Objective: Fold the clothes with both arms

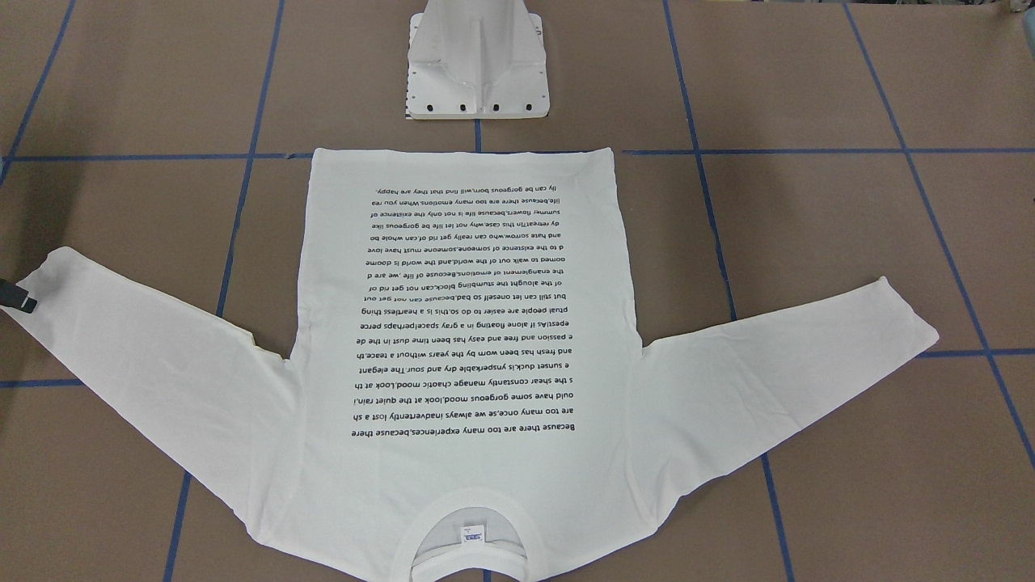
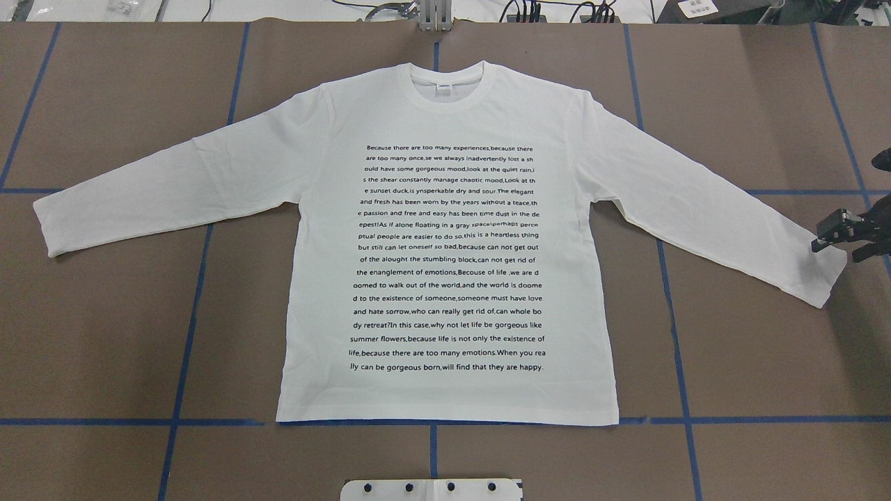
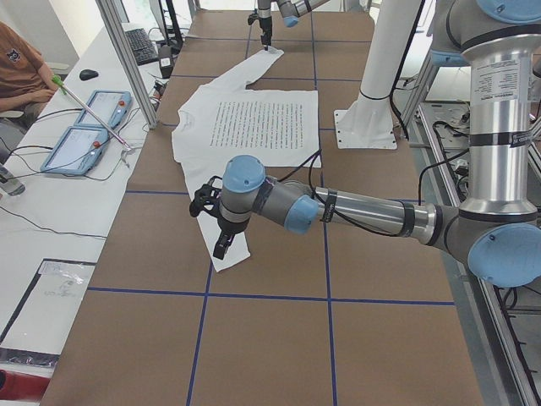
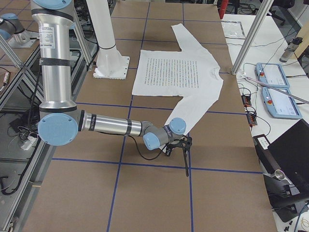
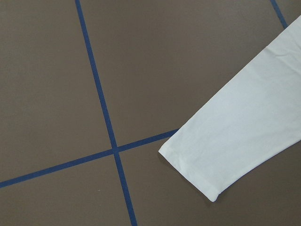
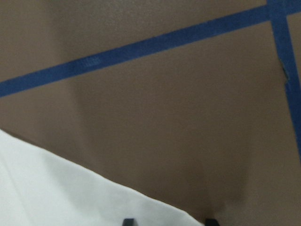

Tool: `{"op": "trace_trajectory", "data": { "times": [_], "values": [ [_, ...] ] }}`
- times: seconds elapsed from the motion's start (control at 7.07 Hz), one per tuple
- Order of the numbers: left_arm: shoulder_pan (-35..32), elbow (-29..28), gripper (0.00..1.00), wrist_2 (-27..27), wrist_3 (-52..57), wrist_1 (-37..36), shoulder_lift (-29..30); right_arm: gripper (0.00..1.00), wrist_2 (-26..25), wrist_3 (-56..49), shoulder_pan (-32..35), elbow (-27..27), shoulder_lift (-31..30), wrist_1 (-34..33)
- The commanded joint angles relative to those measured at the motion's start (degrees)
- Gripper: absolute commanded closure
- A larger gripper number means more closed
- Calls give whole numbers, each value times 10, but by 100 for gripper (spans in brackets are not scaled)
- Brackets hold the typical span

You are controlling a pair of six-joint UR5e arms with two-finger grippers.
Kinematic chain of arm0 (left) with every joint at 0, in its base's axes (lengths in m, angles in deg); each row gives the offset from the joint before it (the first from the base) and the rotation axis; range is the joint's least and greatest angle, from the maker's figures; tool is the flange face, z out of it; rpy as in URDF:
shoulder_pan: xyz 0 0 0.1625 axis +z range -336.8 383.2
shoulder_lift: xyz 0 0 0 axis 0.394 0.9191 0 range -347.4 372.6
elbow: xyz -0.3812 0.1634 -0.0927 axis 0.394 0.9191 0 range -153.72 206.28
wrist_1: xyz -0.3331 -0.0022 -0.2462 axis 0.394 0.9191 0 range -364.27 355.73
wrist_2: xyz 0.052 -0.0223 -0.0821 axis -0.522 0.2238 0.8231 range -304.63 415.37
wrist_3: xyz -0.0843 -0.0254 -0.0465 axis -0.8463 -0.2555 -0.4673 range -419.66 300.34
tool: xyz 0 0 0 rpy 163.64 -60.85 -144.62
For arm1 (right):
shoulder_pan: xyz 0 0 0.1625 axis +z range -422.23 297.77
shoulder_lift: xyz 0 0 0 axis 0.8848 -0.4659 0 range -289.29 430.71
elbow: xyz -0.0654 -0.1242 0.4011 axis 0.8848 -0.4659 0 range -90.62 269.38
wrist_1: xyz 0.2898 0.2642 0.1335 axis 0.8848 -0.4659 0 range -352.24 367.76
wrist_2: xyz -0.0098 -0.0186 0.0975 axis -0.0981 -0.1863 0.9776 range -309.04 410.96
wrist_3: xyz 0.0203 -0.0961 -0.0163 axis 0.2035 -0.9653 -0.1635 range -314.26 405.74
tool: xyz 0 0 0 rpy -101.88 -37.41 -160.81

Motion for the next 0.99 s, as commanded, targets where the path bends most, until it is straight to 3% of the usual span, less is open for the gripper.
{"op": "trace_trajectory", "data": {
  "times": [0.0, 0.57, 0.85],
  "values": [
    [-1, 2, 1, 0, -1, 0, 0, 100, 1, 7, 0, 2, -5, 1],
    [0, 5, 1, 1, -1, 0, 0, 100, 5, 11, 3, 78, -9, 0],
    [-1, 8, 1, 2, 0, 0, 0, 100, 6, 96, -6, 126, 39, -7]
  ]
}}
